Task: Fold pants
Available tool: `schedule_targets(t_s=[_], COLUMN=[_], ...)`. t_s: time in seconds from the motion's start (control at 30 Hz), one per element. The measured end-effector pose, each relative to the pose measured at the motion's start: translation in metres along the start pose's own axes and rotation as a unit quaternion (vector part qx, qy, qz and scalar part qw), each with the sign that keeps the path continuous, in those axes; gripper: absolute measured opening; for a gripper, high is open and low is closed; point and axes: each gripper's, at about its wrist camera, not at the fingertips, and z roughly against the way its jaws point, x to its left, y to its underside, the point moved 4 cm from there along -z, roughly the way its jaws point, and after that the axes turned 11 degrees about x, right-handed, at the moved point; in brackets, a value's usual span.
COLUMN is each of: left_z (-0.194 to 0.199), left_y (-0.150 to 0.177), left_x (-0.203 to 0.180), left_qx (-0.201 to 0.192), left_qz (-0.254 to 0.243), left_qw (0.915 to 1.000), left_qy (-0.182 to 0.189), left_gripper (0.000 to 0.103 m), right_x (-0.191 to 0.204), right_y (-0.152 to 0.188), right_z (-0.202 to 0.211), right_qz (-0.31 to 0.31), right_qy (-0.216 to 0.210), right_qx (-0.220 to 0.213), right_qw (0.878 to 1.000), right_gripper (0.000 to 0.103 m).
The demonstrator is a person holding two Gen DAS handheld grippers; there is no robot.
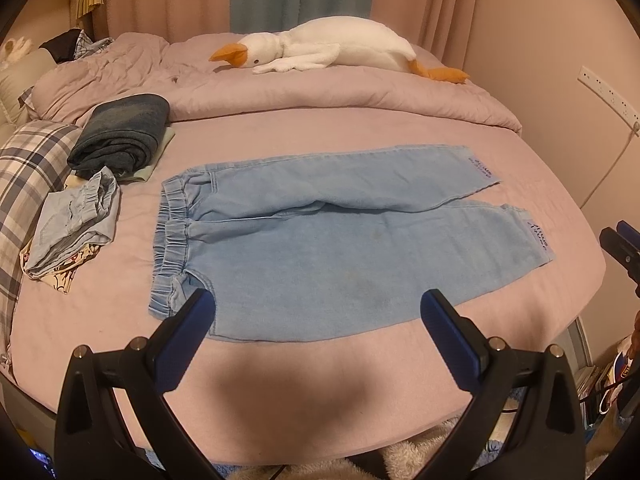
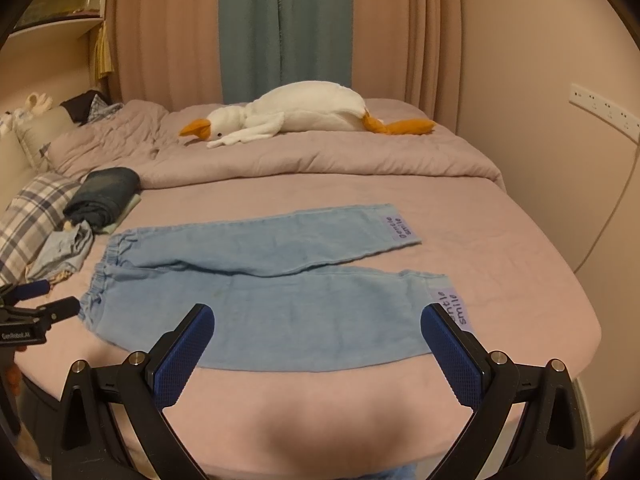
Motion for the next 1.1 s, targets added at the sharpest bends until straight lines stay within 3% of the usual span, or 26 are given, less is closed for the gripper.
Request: schedule_targets(t_s=[0.67, 1.1], left_z=[-0.0014, -0.0039], left_y=[0.0007, 0.0002], left_x=[0.0024, 0.0034], left_qx=[0.003, 0.007], left_qz=[0.001, 0.000], left_qw=[1.0000, 1.0000], left_qy=[0.001, -0.007], left_gripper=[0.102, 0.102], right_x=[0.0069, 0.0057], right_y=[0.0022, 0.0057], right_z=[-0.0018, -0.0085], right_qz=[0.002, 0.001], right_qy=[0.003, -0.005], right_qx=[-0.012, 0.003], right_qw=[1.000, 1.000], right_gripper=[0.102, 0.102])
